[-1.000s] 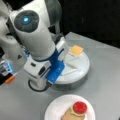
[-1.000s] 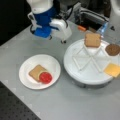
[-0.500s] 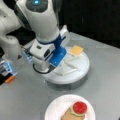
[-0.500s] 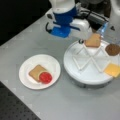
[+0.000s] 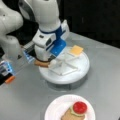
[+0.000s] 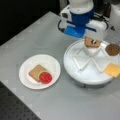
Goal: Ingredient selection for cheeseburger or sandwich
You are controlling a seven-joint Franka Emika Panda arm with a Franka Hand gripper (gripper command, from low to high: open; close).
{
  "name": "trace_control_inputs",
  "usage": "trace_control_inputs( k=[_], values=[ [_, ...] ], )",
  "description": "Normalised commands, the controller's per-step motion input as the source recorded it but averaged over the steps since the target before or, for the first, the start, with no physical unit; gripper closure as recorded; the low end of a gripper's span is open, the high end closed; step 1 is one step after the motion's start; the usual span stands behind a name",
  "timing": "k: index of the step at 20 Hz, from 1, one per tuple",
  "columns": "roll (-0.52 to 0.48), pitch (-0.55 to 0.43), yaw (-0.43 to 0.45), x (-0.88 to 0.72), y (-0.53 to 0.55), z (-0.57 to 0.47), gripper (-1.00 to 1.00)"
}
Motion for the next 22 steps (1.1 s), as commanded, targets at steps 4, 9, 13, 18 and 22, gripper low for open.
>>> trace_control_inputs(
  k=[4,9,13,18,22],
  values=[
    [-0.161,-0.225,-0.022,-0.24,0.14,-0.22,-1.00],
    [-0.100,-0.216,-0.037,-0.24,0.14,-0.20,-1.00],
    [-0.071,-0.240,-0.046,-0.20,0.16,-0.23,-1.00],
    [-0.067,-0.230,-0.073,-0.16,0.18,-0.22,-1.00],
    [-0.054,-0.200,-0.103,-0.14,0.16,-0.18,-1.00]
  ],
)
